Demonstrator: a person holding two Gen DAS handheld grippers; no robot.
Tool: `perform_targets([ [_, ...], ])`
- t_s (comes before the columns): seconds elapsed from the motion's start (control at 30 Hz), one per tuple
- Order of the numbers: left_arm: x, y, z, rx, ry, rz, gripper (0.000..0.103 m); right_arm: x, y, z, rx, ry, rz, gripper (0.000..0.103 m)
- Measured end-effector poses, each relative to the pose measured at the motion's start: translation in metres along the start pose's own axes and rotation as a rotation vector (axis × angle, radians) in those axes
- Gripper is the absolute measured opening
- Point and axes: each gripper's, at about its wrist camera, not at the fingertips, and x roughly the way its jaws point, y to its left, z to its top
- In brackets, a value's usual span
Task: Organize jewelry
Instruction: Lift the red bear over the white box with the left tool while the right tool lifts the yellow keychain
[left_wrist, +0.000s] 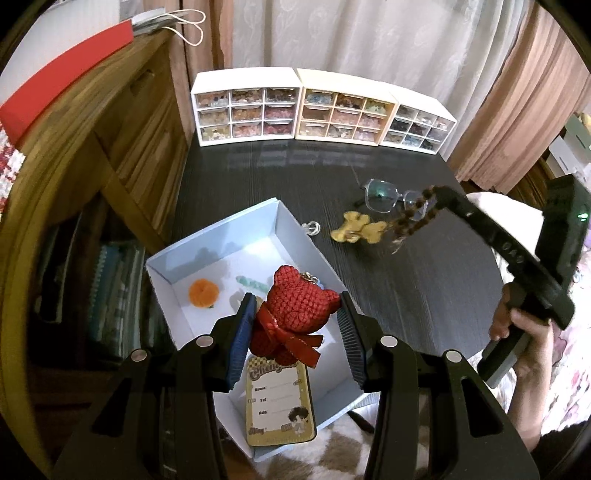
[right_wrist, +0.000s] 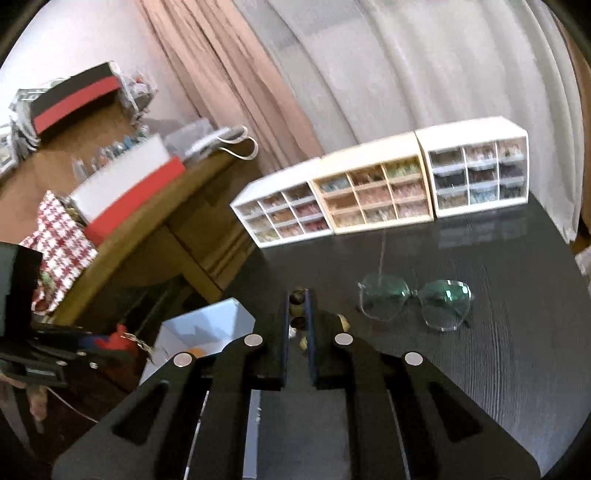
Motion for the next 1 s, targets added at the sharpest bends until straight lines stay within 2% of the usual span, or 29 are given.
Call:
perform_targets([
  [0.23, -0.003, 0.002, 0.0, -0.004, 0.001, 0.006, 0.046, -0.023, 0.009, 0.014, 0.014, -0.056, 0.07, 0.009],
  [0.6, -0.006, 0.0, -0.003, -0.002, 0.006, 0.0, 0.046, -0.052, 0.018, 0.028, 0.015, -0.118, 0.124, 0.009],
  [0.8, -0.004, 0.0, -0.008, 0.002, 0.018, 0.002, 0.046, -0.066, 0.035, 0.034, -0.017, -0.157, 0.144, 0.009],
  [1.0, -0.001, 0.004, -0.016, -0.005, 0.031, -0.002, 0.046, -0.075, 0.061, 0.038, -0.063, -0.166, 0.201, 0.009],
])
